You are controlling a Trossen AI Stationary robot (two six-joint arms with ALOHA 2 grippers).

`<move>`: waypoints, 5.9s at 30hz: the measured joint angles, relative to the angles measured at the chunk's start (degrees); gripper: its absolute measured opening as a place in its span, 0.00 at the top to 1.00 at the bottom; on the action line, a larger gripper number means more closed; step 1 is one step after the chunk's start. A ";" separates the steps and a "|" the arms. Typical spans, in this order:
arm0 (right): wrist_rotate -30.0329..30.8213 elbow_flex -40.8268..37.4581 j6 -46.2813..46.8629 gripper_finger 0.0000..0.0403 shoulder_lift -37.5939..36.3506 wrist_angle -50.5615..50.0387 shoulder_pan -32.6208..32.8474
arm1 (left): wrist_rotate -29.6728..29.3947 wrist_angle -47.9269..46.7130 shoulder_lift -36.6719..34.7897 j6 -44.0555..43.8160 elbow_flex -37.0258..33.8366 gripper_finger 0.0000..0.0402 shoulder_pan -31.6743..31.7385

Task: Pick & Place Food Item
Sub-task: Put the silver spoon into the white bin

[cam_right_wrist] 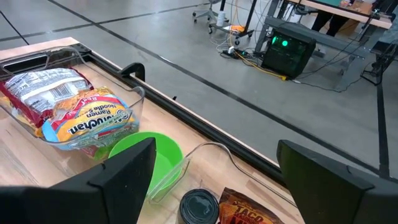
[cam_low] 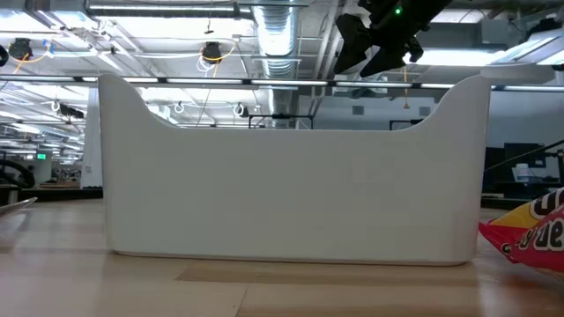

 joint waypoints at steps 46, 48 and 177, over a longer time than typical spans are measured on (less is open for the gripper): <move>0.00 0.00 0.00 0.18 0.00 0.00 0.00 | -1.54 1.01 0.02 -0.21 0.07 0.93 -0.02; 0.00 0.00 0.00 0.18 0.00 0.00 0.00 | -1.55 1.01 0.02 -0.23 0.07 0.93 -0.02; 0.13 0.02 -10.93 0.18 0.02 -1.58 -2.78 | -24.48 36.11 -2.44 87.85 2.78 0.93 23.10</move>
